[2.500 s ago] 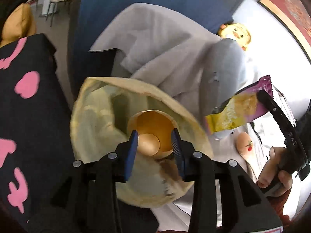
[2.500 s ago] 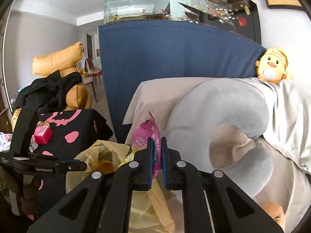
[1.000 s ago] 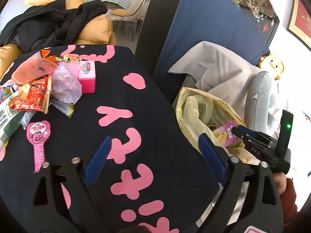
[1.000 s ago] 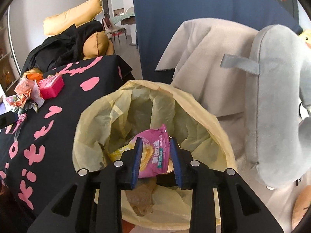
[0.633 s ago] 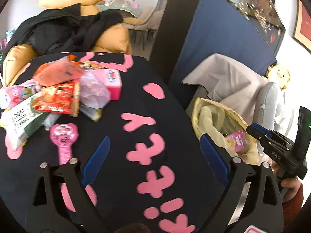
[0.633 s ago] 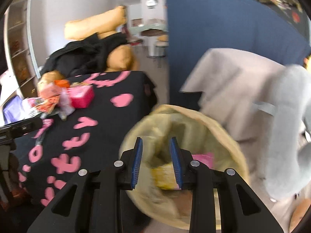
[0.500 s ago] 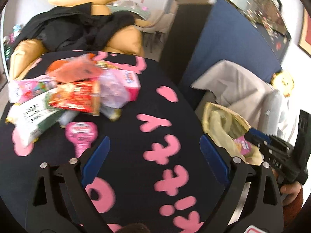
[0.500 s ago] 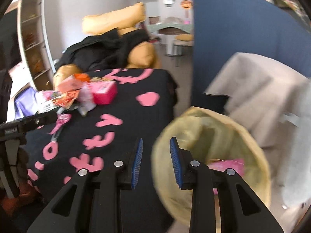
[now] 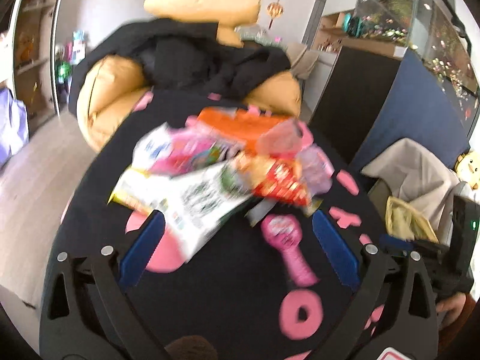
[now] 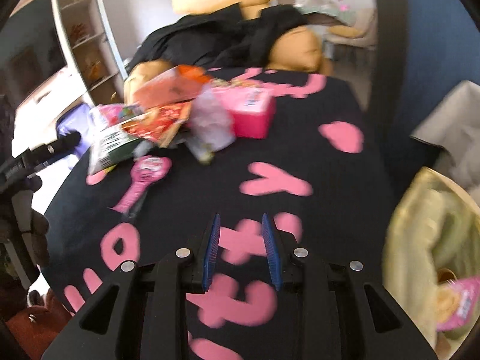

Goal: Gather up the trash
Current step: 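Move the right tool back to the table and grasp the pink lollipop card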

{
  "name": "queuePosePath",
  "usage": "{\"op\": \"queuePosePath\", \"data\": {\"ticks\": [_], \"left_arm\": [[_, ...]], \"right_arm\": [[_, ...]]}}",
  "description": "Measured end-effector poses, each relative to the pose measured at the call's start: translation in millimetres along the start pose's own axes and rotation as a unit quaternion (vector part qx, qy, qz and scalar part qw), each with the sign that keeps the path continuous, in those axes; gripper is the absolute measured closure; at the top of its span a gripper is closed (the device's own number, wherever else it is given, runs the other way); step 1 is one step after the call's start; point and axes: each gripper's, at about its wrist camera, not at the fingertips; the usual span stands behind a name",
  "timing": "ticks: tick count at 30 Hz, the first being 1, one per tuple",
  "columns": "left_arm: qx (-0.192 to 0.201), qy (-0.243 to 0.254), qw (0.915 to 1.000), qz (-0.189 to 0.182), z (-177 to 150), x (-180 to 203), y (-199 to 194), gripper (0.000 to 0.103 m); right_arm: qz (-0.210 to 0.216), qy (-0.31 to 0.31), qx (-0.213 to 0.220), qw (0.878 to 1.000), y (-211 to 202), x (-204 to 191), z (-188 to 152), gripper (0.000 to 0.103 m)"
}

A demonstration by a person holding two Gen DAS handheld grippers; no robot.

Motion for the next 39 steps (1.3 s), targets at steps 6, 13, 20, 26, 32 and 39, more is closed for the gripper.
{"op": "queuePosePath", "data": {"ticks": [6, 13, 20, 26, 32, 39], "left_arm": [[-0.018, -0.014, 0.9997, 0.013, -10.1, -29.6, 0.1, 0.009], [-0.014, 0.001, 0.9995, 0.028, -0.6, -36.7, 6.2, 0.009], [-0.018, 0.01, 0.9994, 0.026, 3.6, -44.0, 7.2, 0.009], [-0.019, -0.018, 0.9991, 0.034, 5.9, -65.1, 7.5, 0.009], [-0.03, -0.025, 0.9988, 0.03, 1.6, -68.6, 12.2, 0.009], [-0.032, -0.034, 0.9985, 0.028, -2.7, -72.6, 9.9, 0.009]], "right_arm": [[0.016, -0.003, -0.001, 1.0, 15.8, -26.7, 23.3, 0.074], [-0.004, -0.019, -0.025, 1.0, 29.6, -38.0, 33.0, 0.067], [-0.04, -0.021, -0.042, 0.998, 36.2, -40.1, 35.1, 0.067], [-0.051, -0.051, -0.036, 0.997, 39.4, -59.5, 31.5, 0.067], [-0.002, -0.05, -0.041, 0.998, 51.7, -79.1, 46.0, 0.067], [-0.045, -0.096, -0.044, 0.993, 74.5, -110.1, 64.8, 0.067]]}}
Point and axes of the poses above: each gripper's, at about its wrist camera, not at the fingertips, and y roughly the way its jaws point, x to its right, z to its top, and after that the axes turned 10 degrees about -x, right-handed
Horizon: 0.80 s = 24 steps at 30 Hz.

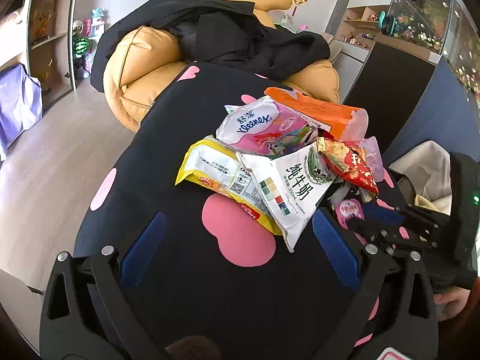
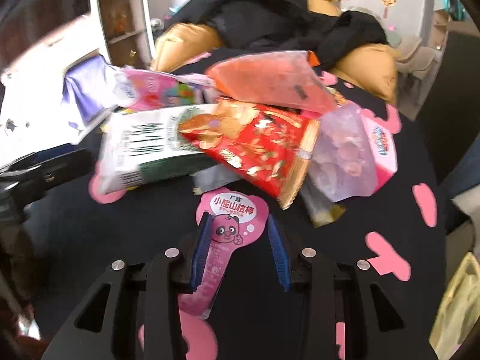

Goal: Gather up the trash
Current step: 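Move the right tool back to the table and grasp the pink lollipop card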

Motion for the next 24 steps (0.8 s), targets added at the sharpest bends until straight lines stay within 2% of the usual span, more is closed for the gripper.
{"op": "queuePosePath", "data": {"ticks": [7, 9, 12, 15, 18, 23, 24], "left_arm": [[0.0, -0.001, 1.0, -0.003, -1.8, 0.0, -0.5, 0.009], [0.0, -0.003, 1.0, -0.004, -2.1, -0.4, -0.2, 0.009], [-0.002, -0.004, 1.0, -0.006, -1.6, -1.3, 0.3, 0.009], [-0.003, -0.004, 0.9999, -0.014, -1.5, -1.4, -0.2, 0.009], [-0.003, -0.007, 0.9997, -0.023, -2.4, -3.5, 0.0, 0.009], [0.0, -0.013, 0.9994, -0.031, -1.4, -6.5, 0.4, 0.009], [-0.003, -0.012, 0.9992, -0.038, -1.8, -6.5, 1.2, 0.009]], "right_arm": [[-0.016, 0.009, -0.009, 1.0, -3.9, 23.4, -16.0, 0.067], [-0.012, 0.026, -0.01, 1.0, -6.9, 35.6, -22.8, 0.067], [0.016, 0.046, -0.004, 0.999, -11.7, 47.5, -28.7, 0.067], [0.036, 0.062, 0.009, 0.997, -16.8, 46.0, -32.0, 0.067], [0.032, 0.075, 0.016, 0.997, -17.6, 41.1, -34.6, 0.062], [0.036, 0.066, -0.018, 0.997, 1.6, 28.8, -32.5, 0.057], [0.03, 0.057, -0.011, 0.998, 1.9, 25.0, -30.3, 0.056]]}}
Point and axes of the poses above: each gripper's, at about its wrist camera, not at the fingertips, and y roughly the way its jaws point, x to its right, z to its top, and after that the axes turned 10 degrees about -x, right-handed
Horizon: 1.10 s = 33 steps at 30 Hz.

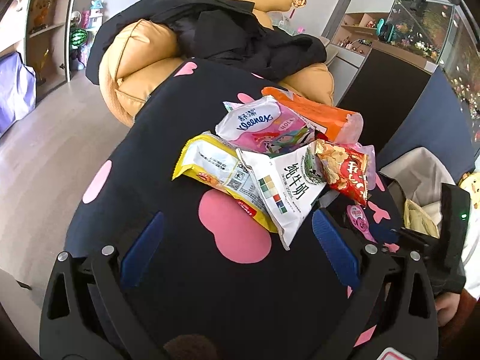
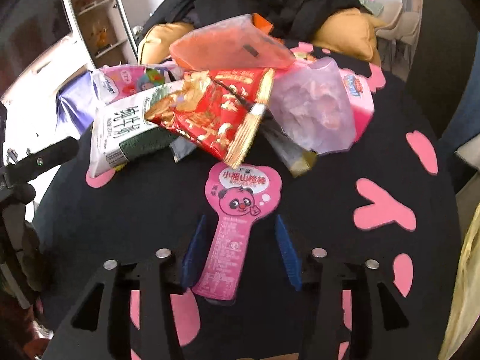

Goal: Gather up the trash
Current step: 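Move the right tool back to the table and grasp the pink lollipop card, then grasp the thin clear wrapper strip with the left tool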

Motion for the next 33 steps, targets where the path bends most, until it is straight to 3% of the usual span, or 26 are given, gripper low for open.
{"op": "queuePosePath", "data": {"ticks": [4, 8, 11, 15, 17, 21, 23, 25, 27, 29, 33], "left_arm": [[-0.027, 0.003, 0.9995, -0.015, -0.7, 0.9, 7.3, 0.009], [-0.038, 0.005, 0.9992, -0.012, -0.6, 2.5, 10.1, 0.009], [-0.026, 0.022, 0.9994, 0.001, 1.6, 10.7, 7.1, 0.009], [0.025, 0.066, 0.9974, 0.009, 18.9, 27.0, -3.6, 0.009], [0.06, 0.137, 0.9886, 0.018, 36.0, 40.9, -9.1, 0.013], [0.074, 0.245, 0.9658, 0.04, 61.7, 52.1, -3.6, 0.016], [0.051, 0.264, 0.9623, 0.043, 73.1, 47.0, 6.5, 0.022], [0.032, 0.253, 0.9654, 0.053, 80.2, 41.5, 16.7, 0.023], [0.015, 0.236, 0.97, 0.056, 84.8, 35.4, 26.1, 0.037], [0.004, 0.216, 0.9751, 0.051, 83.4, 31.3, 29.7, 0.082], [0.02, 0.203, 0.9785, 0.028, 67.3, 40.9, 13.4, 0.095]], "right_arm": [[-0.026, -0.025, 0.002, 0.999, 6.6, -3.5, 10.2, 0.056], [-0.042, 0.001, 0.008, 0.999, 5.5, 19.7, 8.4, 0.056], [-0.033, 0.027, 0.007, 0.999, 0.4, 45.1, -0.9, 0.056], [-0.031, 0.024, 0.004, 0.999, -5.3, 59.6, -11.7, 0.056], [-0.028, 0.019, 0.001, 0.999, -6.2, 61.3, -13.0, 0.055], [-0.023, 0.025, 0.003, 0.999, -5.5, 63.4, -13.3, 0.055], [-0.028, 0.025, 0.009, 0.999, -6.2, 61.3, -16.4, 0.055], [-0.028, 0.023, 0.014, 0.999, -6.9, 61.2, -19.5, 0.055], [-0.027, 0.006, 0.017, 0.999, -8.9, 59.5, -23.1, 0.055], [-0.028, 0.002, 0.019, 0.999, -11.0, 59.5, -26.8, 0.056], [-0.03, 0.002, 0.026, 0.999, -22.0, 59.1, -32.8, 0.056]]}}
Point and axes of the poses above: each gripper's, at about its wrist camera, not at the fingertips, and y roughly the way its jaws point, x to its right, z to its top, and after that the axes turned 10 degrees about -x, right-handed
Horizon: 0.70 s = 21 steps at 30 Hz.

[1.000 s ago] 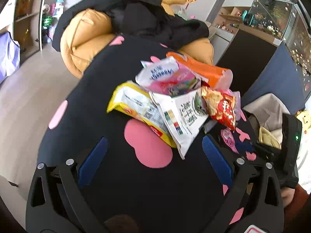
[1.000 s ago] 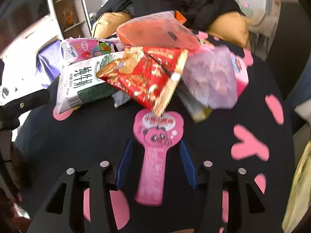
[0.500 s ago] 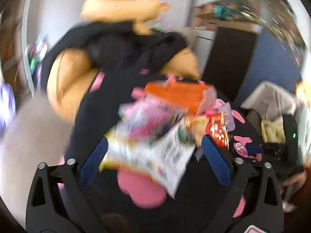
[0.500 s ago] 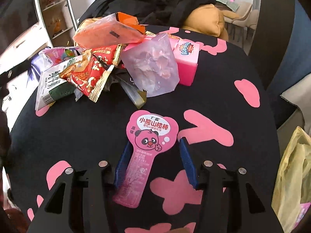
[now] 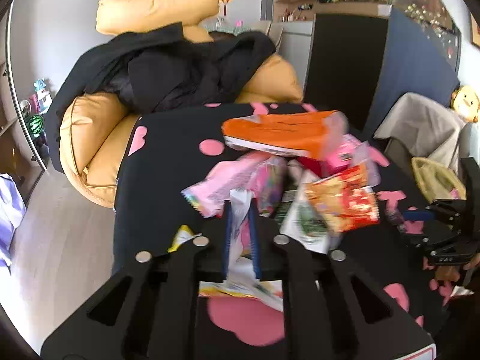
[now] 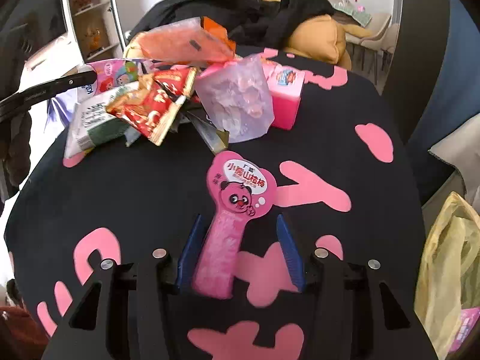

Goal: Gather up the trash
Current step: 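Grasp the thin clear wrapper strip with the left tool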

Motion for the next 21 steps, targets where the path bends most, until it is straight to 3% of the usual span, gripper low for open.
{"op": "queuePosePath", "data": {"ticks": [6, 10, 15, 20, 21], "left_arm": [[0.034, -0.035, 0.996, -0.074, -1.6, 34.1, -41.7, 0.097], [0.044, -0.02, 0.9924, -0.113, -3.8, 63.0, -55.2, 0.097], [0.02, -0.028, 0.9939, -0.105, -9.6, 73.1, -42.3, 0.097], [0.009, -0.059, 0.9921, -0.111, -20.0, 59.5, -33.8, 0.097], [0.012, -0.062, 0.9917, -0.112, -21.7, 57.9, -37.6, 0.097]], "right_arm": [[-0.01, -0.009, 0.004, 1.0, -14.9, -3.1, -0.5, 0.056], [-0.018, -0.002, -0.008, 1.0, -7.5, -0.5, 4.6, 0.056], [-0.002, 0.008, -0.032, 0.999, 14.9, 4.8, 19.2, 0.056], [-0.004, 0.0, -0.023, 1.0, 22.9, 3.8, 34.4, 0.056], [-0.008, 0.0, -0.02, 1.0, 22.3, 4.3, 36.3, 0.06]]}}
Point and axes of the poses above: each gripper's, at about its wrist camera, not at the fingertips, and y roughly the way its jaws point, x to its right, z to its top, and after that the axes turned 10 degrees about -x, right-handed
